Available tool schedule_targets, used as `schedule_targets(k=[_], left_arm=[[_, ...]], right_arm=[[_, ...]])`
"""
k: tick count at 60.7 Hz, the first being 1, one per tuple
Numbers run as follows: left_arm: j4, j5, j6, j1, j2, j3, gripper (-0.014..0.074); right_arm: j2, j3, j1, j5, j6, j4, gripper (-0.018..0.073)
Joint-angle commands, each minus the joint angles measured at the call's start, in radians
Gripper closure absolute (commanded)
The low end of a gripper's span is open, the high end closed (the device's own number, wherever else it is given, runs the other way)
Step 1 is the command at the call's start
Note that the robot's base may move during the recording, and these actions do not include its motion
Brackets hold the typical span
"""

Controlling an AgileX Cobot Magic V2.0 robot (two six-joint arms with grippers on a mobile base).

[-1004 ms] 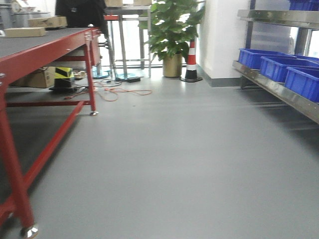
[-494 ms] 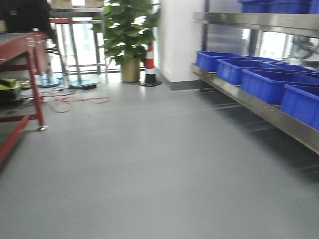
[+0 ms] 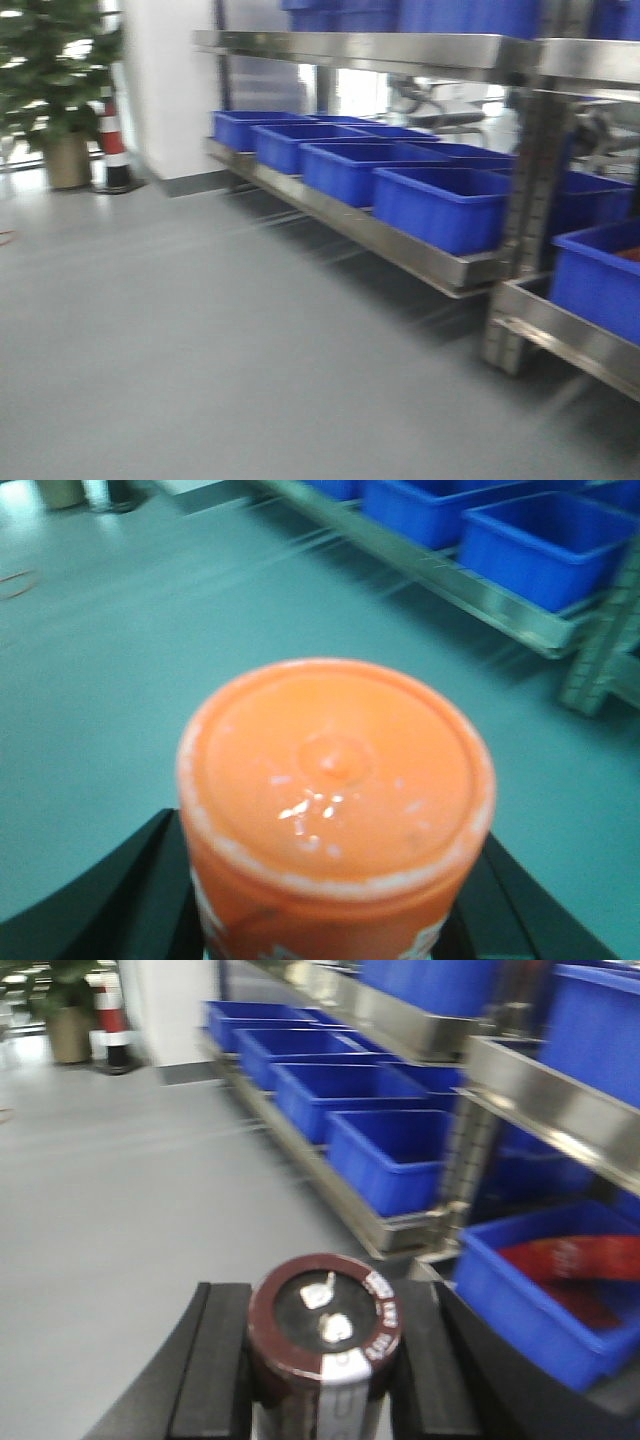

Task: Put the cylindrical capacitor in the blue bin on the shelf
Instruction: 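Drive the base to the steel shelf of blue bins, holding both objects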

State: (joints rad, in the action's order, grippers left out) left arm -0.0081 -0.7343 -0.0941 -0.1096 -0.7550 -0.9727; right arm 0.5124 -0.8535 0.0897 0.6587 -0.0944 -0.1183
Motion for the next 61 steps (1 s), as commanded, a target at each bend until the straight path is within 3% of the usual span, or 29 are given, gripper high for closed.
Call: schedule_targets(k=[1, 61], left_arm=[[-0.005, 0.018, -0.003, -0.006, 0.002, -0.008, 0.0707], [-0.005, 0.018, -0.003, -0.006, 0.002, -0.008, 0.0707]], right_arm=[[-0.005, -0.010, 0.001, -0.037, -0.001, 0.003, 0.0650], [-0.005, -0.010, 0.001, -0.037, -0.001, 0.003, 0.0650]])
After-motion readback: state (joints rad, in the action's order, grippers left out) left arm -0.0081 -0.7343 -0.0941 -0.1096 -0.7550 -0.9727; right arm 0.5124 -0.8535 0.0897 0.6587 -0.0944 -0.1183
